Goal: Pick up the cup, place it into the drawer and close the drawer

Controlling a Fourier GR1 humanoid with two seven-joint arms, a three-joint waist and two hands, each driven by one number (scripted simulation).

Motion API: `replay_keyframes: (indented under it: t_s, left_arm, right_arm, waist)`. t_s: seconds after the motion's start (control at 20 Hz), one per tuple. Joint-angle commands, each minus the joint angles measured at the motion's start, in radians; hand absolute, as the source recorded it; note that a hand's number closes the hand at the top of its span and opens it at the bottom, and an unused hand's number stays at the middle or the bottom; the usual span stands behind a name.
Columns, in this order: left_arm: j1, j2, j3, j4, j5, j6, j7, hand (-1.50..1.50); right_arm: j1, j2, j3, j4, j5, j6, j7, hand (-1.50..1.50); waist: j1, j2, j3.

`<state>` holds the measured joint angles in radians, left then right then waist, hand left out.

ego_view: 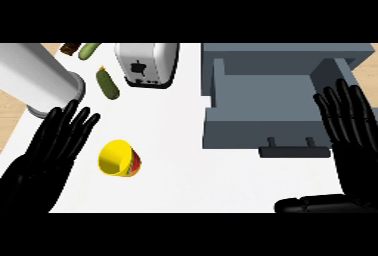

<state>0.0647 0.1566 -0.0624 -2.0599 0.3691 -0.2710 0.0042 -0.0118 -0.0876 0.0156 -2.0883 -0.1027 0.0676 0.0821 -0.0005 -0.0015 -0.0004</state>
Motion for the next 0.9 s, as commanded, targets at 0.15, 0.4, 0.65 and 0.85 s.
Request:
replay_keyframes:
  t_s: [0.15, 0.4, 0.65, 0.85]
  left_arm:
    - [-0.093, -0.005, 0.041, 0.106, 0.075, -0.050, 0.032, -1.50]
    - [-0.012, -0.016, 0.033, 0.031, 0.085, -0.079, 0.057, -1.50]
    - [-0.084, -0.050, 0.029, 0.108, -0.003, -0.036, 0.042, -1.50]
    - [-0.018, -0.071, 0.000, 0.095, -0.029, -0.038, 0.041, -1.50]
  right_arm:
    - [-0.084, -0.030, -0.071, 0.026, -0.085, 0.035, 0.061, -1.50]
    - [-0.060, 0.034, 0.025, 0.048, 0.033, -0.010, 0.020, -1.50]
    - [-0.053, 0.023, -0.007, 0.045, 0.004, 0.014, 0.017, -1.50]
    - [-0.078, -0.015, -0.091, 0.032, -0.076, 0.040, 0.047, -1.50]
  waist:
    - [-0.001, 0.002, 0.000]
    - [0.002, 0.001, 0.000]
    - [0.000, 0.001, 0.000]
    - [0.001, 0.001, 0.000]
